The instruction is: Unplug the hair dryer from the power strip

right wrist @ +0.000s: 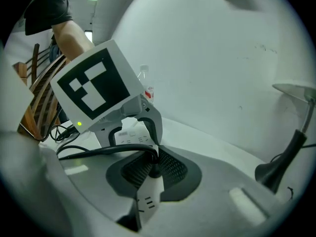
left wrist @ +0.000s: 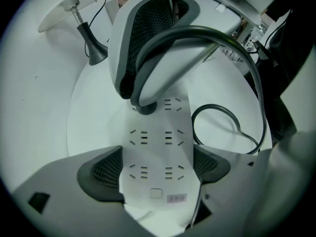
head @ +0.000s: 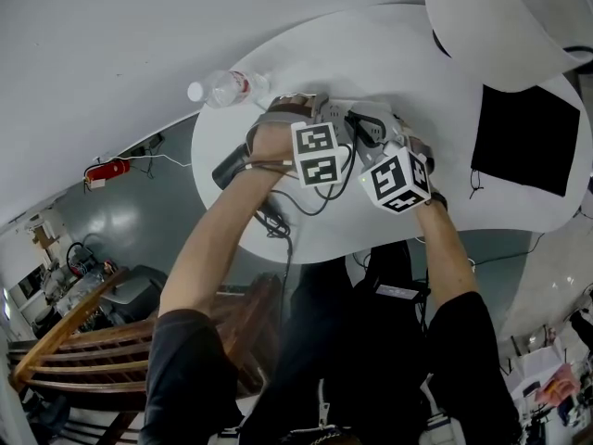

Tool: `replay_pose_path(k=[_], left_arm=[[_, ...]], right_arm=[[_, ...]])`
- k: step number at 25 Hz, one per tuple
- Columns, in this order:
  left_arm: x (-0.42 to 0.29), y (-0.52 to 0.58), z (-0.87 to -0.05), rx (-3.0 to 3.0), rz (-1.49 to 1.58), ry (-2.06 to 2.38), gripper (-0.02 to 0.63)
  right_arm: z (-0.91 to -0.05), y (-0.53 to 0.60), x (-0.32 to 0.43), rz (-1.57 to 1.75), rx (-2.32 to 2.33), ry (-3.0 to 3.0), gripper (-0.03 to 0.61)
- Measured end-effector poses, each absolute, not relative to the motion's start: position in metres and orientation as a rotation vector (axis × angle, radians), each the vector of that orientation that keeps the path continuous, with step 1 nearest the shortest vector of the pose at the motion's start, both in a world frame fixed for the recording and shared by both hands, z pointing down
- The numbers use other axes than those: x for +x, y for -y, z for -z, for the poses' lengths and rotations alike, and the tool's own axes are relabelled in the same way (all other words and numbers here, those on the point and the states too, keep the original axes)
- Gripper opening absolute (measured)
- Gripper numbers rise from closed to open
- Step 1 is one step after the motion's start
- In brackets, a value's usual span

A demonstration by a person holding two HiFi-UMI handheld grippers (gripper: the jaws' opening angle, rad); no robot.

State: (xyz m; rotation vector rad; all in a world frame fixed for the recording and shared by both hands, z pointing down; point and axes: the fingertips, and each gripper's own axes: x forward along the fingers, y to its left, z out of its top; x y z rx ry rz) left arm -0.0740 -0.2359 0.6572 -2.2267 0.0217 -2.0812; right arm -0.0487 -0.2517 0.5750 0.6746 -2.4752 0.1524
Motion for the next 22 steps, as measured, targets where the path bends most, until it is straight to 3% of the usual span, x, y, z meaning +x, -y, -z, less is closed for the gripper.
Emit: replay_pose_path(k=[22], left_arm=[[-0.073, 0.2372, -0.6573, -2.218, 2.092, -0.029, 0.412]], right_arm=[[-0.5693, 0.2606, -0.0471, -0.179, 0.71, 2.501, 0.038]])
